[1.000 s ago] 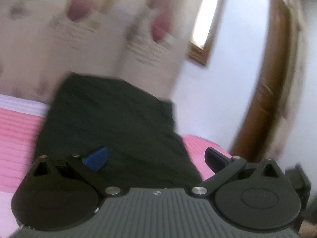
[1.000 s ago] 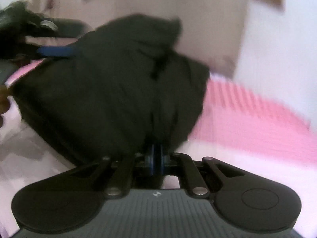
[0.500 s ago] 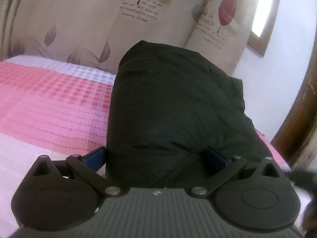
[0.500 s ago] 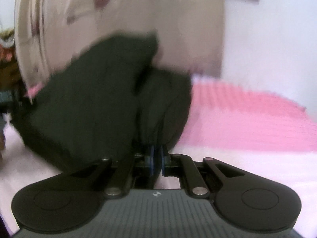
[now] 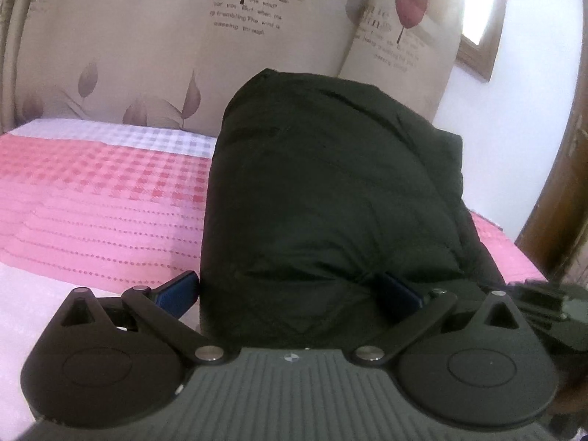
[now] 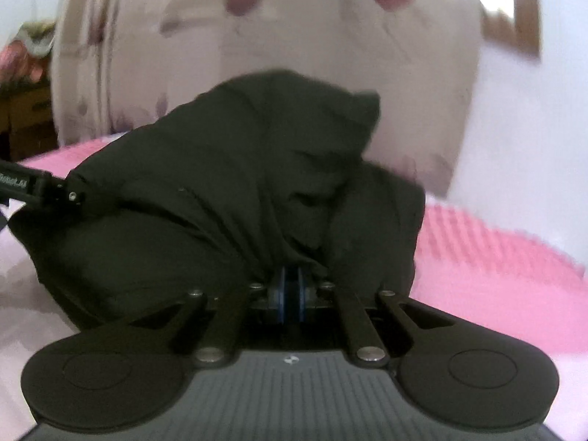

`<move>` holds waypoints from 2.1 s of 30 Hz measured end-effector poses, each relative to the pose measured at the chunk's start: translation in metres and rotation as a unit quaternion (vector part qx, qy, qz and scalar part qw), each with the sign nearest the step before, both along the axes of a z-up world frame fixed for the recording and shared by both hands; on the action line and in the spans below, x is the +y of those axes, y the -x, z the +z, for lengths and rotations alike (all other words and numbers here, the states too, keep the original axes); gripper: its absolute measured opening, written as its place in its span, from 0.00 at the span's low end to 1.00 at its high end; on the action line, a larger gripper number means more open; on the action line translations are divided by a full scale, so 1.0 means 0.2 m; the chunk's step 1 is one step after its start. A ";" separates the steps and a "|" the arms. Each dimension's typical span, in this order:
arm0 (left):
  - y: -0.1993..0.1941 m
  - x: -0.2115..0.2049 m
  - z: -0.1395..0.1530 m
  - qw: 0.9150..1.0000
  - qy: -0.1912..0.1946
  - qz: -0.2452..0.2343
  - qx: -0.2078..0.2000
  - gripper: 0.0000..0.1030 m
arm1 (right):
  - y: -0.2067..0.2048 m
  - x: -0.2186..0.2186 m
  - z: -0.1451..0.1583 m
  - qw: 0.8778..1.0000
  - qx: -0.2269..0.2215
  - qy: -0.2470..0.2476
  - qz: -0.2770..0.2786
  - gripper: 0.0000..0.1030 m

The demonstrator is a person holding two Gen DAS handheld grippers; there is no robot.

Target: Fold large clothes

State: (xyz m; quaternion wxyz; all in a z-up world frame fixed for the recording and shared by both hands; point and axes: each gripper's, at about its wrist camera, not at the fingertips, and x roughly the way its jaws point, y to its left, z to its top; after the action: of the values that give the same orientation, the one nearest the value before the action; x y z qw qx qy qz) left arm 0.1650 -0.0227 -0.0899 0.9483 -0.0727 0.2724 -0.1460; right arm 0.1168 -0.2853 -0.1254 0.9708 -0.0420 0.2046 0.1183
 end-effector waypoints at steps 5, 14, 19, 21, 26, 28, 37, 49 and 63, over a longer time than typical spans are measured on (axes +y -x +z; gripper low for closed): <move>-0.01 -0.01 0.00 1.000 -0.010 0.004 0.007 1.00 | 0.00 0.02 -0.01 1.000 0.004 0.008 -0.004 0.06; -0.02 -0.03 0.02 1.000 -0.028 0.007 0.012 1.00 | -0.03 -0.01 0.00 1.000 0.010 -0.010 -0.001 0.06; -0.02 -0.04 0.02 0.999 -0.039 0.009 0.008 1.00 | -0.03 -0.02 -0.01 1.000 0.012 -0.021 0.000 0.06; -0.02 -0.05 0.02 0.999 -0.043 0.009 0.006 1.00 | -0.03 -0.02 -0.01 1.000 0.012 -0.021 -0.001 0.06; -0.02 -0.05 0.03 0.999 -0.054 0.006 0.002 1.00 | -0.02 -0.02 -0.01 1.000 0.008 -0.015 -0.003 0.06; -0.02 -0.05 0.03 0.998 -0.057 0.004 0.000 1.00 | -0.02 -0.02 -0.01 1.000 0.007 -0.015 -0.005 0.06; -0.03 -0.06 0.04 0.998 -0.066 -0.003 0.002 1.00 | -0.02 -0.01 -0.01 1.000 0.007 -0.016 -0.008 0.06; -0.05 -0.03 0.04 0.998 -0.051 -0.016 0.013 1.00 | -0.02 -0.02 -0.01 1.000 0.007 -0.015 -0.010 0.06; 0.05 -0.02 0.29 0.994 0.011 -0.079 -0.075 0.88 | -0.03 -0.07 -0.01 0.999 0.015 -0.052 -0.004 0.06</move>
State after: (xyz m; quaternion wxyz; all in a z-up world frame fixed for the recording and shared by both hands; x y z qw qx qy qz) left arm 0.1551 -0.0264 -0.0323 0.9507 -0.0506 0.2039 -0.2281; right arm 0.1229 -0.2990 -0.1269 0.9689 0.0115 0.2126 0.1260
